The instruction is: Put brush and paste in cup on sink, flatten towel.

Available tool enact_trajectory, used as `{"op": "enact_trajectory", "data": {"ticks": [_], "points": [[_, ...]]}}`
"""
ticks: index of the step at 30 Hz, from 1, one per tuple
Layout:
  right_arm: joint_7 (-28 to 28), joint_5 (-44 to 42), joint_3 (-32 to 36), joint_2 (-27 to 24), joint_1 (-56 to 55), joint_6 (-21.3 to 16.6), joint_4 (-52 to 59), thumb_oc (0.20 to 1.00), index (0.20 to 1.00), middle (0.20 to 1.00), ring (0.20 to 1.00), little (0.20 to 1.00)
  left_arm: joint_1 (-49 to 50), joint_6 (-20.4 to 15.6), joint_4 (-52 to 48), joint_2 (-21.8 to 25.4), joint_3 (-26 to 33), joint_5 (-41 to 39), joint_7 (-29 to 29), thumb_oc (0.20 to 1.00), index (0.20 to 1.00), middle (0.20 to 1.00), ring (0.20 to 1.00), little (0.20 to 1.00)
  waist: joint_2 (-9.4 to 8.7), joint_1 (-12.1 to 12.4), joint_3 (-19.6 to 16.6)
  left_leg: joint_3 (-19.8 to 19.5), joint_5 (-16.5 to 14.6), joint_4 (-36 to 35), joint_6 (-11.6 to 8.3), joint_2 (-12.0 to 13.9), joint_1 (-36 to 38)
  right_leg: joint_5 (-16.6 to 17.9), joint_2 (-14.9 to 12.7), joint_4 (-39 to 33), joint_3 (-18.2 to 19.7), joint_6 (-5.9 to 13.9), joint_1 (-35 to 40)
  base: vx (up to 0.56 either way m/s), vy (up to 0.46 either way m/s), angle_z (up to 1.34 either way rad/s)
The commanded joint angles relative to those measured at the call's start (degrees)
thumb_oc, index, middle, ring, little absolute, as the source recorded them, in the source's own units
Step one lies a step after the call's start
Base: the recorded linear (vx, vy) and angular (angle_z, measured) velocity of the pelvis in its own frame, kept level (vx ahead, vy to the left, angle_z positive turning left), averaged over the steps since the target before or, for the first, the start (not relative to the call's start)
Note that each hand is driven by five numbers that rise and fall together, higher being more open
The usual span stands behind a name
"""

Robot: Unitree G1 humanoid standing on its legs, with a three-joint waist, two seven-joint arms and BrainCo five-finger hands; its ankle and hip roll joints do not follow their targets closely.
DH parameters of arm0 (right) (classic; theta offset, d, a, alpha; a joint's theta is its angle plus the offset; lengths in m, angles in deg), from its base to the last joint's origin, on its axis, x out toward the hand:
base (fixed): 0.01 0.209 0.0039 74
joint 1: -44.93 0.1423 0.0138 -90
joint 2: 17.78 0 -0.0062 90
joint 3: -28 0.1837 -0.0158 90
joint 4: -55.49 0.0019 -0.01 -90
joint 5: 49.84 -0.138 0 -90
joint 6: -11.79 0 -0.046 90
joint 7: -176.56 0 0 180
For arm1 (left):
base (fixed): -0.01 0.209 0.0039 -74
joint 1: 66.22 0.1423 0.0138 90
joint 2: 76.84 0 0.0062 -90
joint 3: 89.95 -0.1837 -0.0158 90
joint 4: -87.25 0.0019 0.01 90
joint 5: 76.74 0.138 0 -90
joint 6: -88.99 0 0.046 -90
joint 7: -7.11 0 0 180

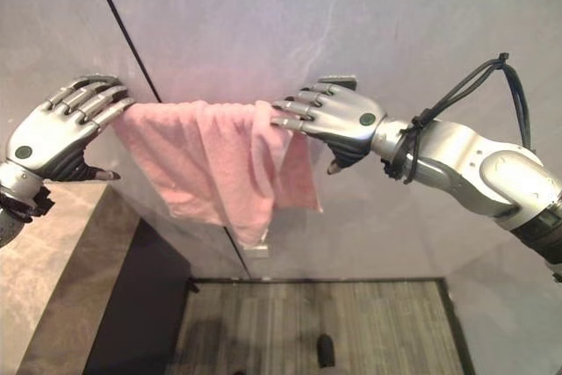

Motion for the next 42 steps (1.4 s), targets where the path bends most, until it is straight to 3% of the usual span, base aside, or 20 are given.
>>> {"op": "enact_trajectory", "data": {"ticks": [1, 13, 25, 42], "points": [[-3.06, 1.03, -2.91, -3.8, -3.0, -0.99, 0.99, 1.0, 1.0, 1.0, 1.0, 1.0, 4.66, -1.14, 0.51, 3.71, -3.19, 4.28, 4.06, 1.0, 1.0, 1.0, 1.0, 1.0, -1.85, -1.43, -1.21, -0.43, 2.04, 0.17, -2.41, 3.08, -1.21, -2.27, -7.35, 0.11, 1.2, 6.47, 2.56, 0.0, 0.0, 0.0], [-3.12, 1.02, 4.04, -5.33, -10.63, -0.64, -0.45, 1.0, 1.0, 1.0, 1.0, 1.0, 11.72, -0.03, 3.77, 3.6, 3.5, 5.23, 4.54, 1.0, 1.0, 1.0, 1.0, 1.0, -1.28, -1.36, -1.55, -0.46, 2.05, 0.17, -2.39, 3.21, -1.0, -2.38, -7.22, 0.11, 0.99, 6.3, 2.83, 0.0, 0.0, 0.0], [-4.33, 0.94, 8.73, -2.38, -15.71, 0.0, -0.81, 1.0, 1.0, 1.0, 1.0, 1.0, 17.23, 1.39, 2.93, 1.08, 10.24, 4.09, 5.66, 1.0, 1.0, 1.0, 1.0, 1.0, -1.6, -0.2, -1.52, -1.02, 2.21, 0.17, -2.27, 3.2, -1.28, -2.5, -7.13, 0.11, 0.45, 6.08, 3.0, 0.0, -0.001, 0.0], [-3.15, 1.76, 12.78, 0.59, -18.89, 2.13, -3.91, 1.0, 1.0, 1.0, 1.0, 1.0, 14.28, 1.49, 0.76, -2.35, 7.22, 2.07, 6.13, 1.0, 1.0, 1.0, 1.0, 1.0, -1.85, -0.23, -1.77, -1.38, 2.2, 0.17, -2.14, 3.18, -1.48, -2.35, -7.1, 0.11, 0.16, 5.96, 3.08, 0.0, -0.001, 0.01]]}}
